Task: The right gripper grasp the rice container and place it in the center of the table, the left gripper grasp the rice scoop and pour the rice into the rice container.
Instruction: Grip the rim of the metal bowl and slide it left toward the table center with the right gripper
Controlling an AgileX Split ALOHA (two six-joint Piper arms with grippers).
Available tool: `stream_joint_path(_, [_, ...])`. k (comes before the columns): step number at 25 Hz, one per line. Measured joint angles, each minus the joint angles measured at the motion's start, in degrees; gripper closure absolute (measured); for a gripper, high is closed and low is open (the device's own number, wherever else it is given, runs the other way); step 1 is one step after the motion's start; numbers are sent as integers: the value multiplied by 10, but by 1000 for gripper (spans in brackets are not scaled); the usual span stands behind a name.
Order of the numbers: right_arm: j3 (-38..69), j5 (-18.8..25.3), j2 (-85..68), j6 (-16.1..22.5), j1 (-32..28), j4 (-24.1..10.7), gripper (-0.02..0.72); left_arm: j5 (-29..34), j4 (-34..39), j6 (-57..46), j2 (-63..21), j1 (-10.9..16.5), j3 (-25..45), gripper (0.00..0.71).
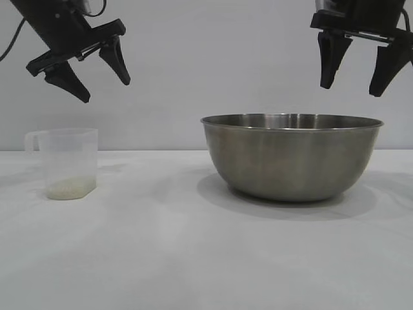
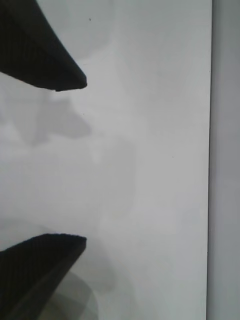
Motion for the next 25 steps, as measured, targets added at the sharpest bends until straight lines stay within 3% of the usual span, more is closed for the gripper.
stream_joint_path(7, [42,0,-1,1,14,0,135,1,0,1,0,0,0,192])
stream_joint_path(8, [42,0,-1,1,15,0,185,2,0,1,0,0,0,192])
stream_joint_path(10, [42,-1,-1,1,17,0,192,2,0,2,0,0,0,192])
stream_joint_path(11, [42,-1,-1,1,17,-1,263,2,0,2,0,0,0,192])
stream_joint_path(12, [42,-1,0,1,17,-5,288,2,0,2,0,0,0,192])
stream_joint_path(16, [42,-2,17,1,17,-9,279,2,0,2,0,0,0,192])
stream_joint_path(17, [42,-2,22,1,17,-9,321,2,0,2,0,0,0,192])
stream_joint_path(23, [43,-4,43,3,17,-8,305,2,0,6,0,0,0,192])
stream_joint_path(25, [43,-4,44,3,17,-8,396,2,0,6,0,0,0,192])
